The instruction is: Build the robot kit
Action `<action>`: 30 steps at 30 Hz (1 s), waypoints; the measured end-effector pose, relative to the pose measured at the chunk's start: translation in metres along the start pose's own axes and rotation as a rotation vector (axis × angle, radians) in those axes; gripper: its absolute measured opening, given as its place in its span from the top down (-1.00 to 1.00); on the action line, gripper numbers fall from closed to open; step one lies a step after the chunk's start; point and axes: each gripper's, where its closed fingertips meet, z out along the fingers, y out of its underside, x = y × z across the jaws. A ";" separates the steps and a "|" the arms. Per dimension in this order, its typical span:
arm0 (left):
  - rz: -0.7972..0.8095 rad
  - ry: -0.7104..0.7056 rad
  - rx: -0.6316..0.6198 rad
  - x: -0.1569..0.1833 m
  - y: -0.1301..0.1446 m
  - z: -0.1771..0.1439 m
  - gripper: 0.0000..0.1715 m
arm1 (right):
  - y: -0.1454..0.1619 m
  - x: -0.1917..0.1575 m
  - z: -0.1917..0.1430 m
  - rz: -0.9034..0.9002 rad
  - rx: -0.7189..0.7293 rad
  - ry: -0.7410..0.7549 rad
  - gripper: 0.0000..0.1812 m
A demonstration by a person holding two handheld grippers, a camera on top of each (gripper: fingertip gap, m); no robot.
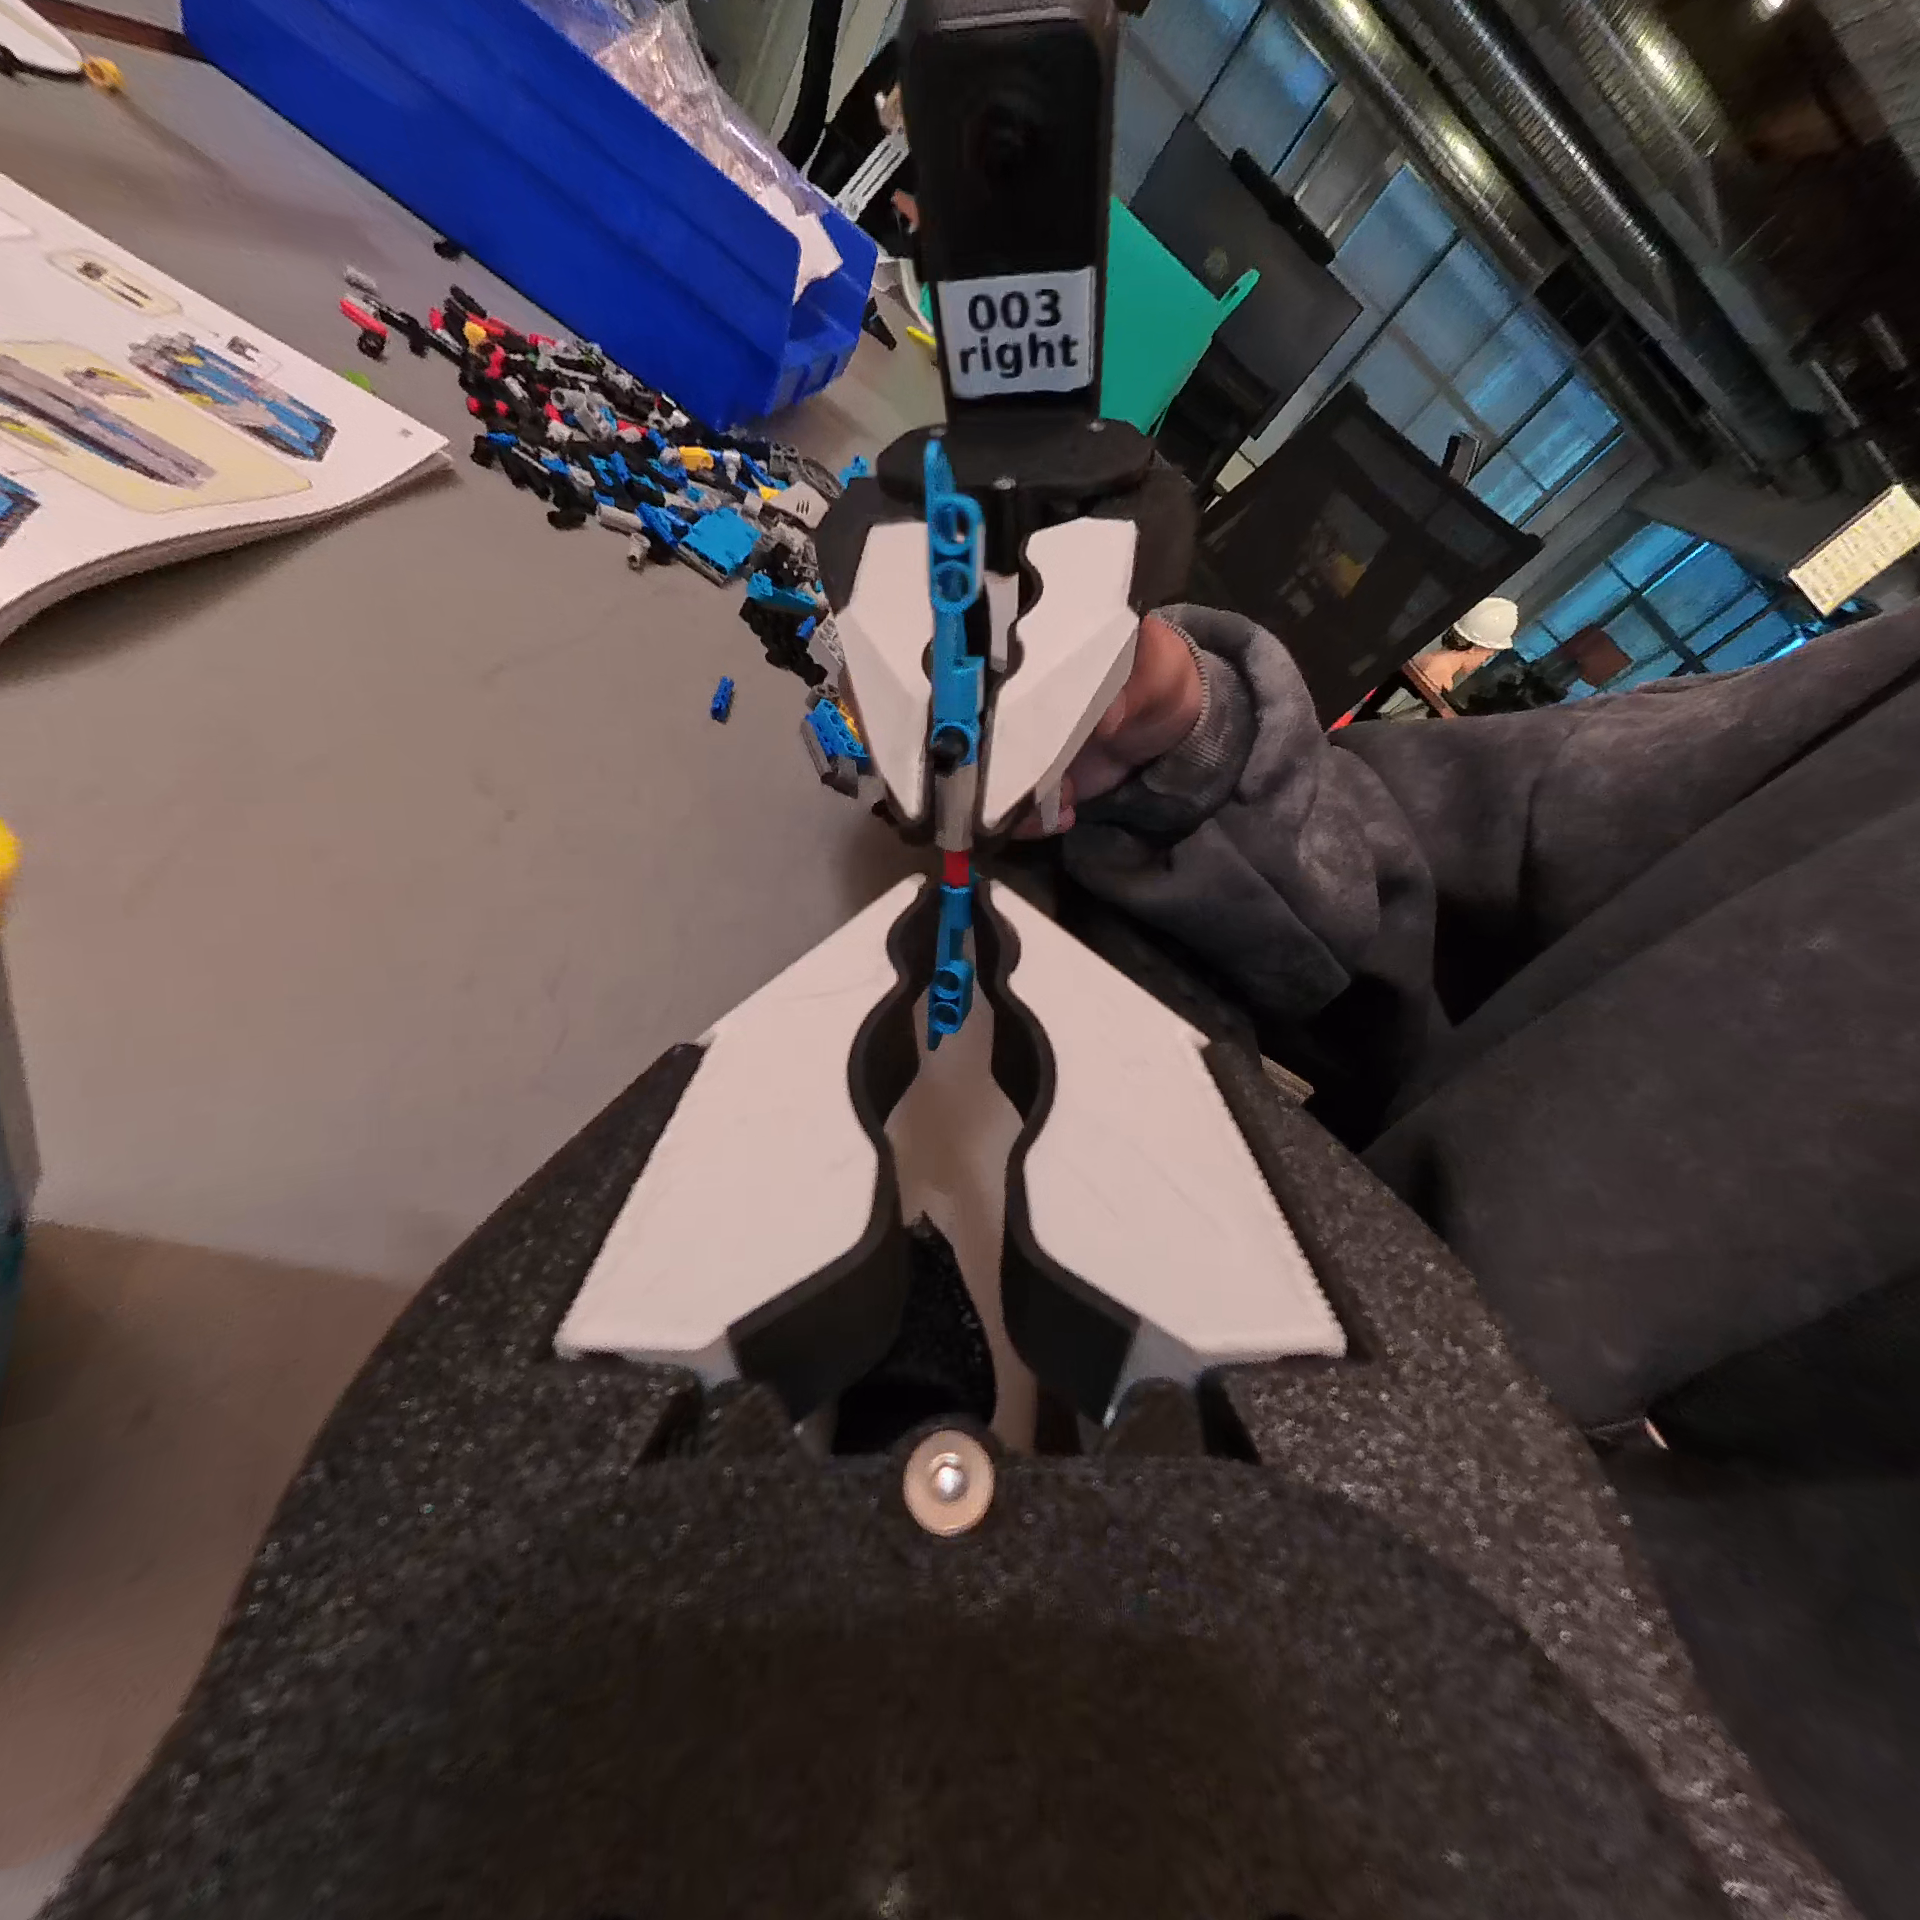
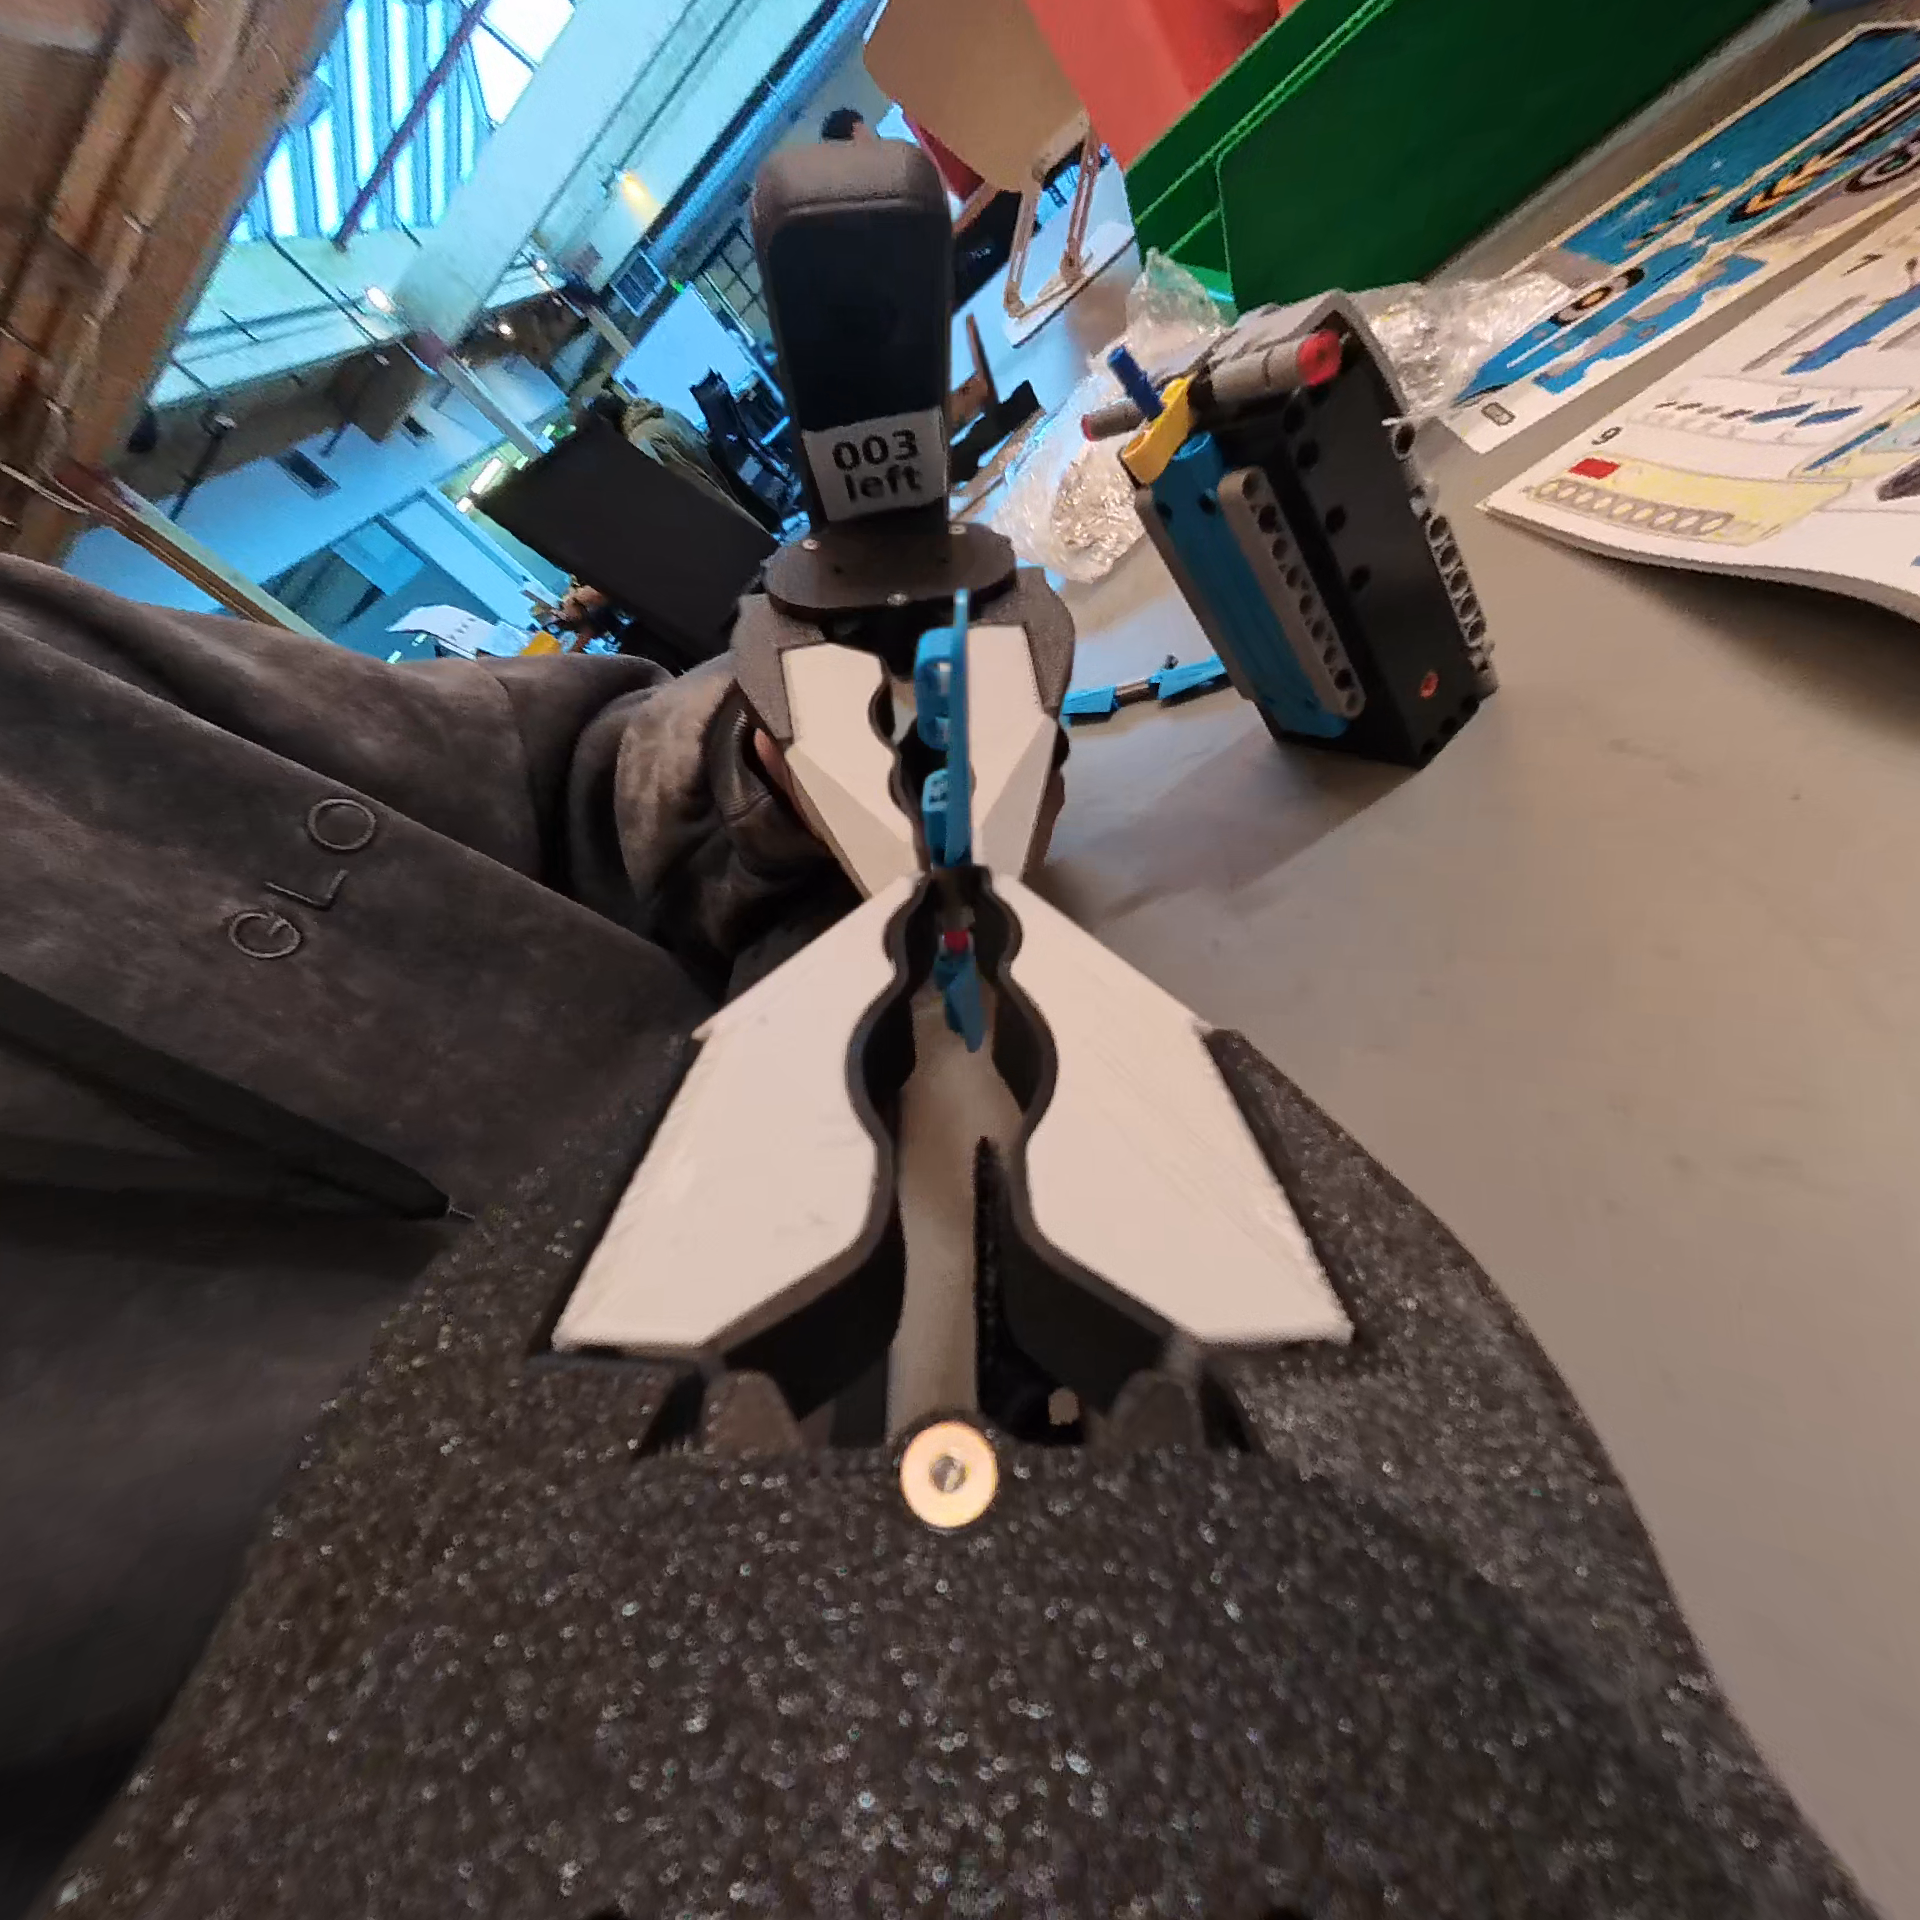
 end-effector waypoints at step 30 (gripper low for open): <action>0.196 -0.162 0.192 0.005 -0.034 -0.009 0.96 | -0.035 -0.009 -0.002 -0.179 0.232 0.166 0.93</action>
